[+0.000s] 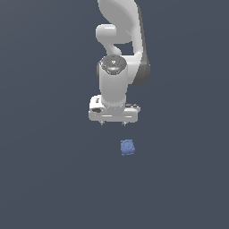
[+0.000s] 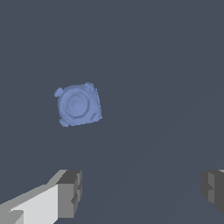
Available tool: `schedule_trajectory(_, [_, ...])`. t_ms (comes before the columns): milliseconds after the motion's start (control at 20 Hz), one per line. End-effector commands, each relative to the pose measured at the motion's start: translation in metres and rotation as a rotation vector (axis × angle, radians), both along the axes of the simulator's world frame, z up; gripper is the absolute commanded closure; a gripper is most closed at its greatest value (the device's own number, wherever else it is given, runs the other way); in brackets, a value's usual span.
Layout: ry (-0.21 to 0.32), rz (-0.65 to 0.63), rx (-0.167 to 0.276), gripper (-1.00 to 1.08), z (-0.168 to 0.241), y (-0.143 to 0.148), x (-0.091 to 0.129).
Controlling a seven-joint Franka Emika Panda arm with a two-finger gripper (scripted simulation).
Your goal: Pick up the object and move it to a goal position.
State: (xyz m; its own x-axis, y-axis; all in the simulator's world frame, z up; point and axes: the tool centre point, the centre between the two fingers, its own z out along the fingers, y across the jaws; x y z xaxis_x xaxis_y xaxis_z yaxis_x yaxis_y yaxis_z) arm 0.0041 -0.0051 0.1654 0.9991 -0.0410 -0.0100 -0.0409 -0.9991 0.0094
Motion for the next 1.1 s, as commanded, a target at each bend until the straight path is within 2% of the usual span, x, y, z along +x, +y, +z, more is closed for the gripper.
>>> schedule_trajectory(0, [0.0, 0.0, 0.0, -0.92, 0.0, 0.0, 0.0])
schedule_trajectory(150, [0.001, 0.004, 0.003, -0.92, -0.001, 0.006, 0.0])
schedule_trajectory(450, [0.008, 0.021, 0.02, -0.92, -0.007, 0.036, -0.004])
schedule_trajectory(800, [0.007, 0.026, 0.02, -0.92, -0.008, 0.037, -0.002])
schedule_trajectory(1050, [0.005, 0.047, 0.018, -0.92, -0.017, 0.041, 0.008])
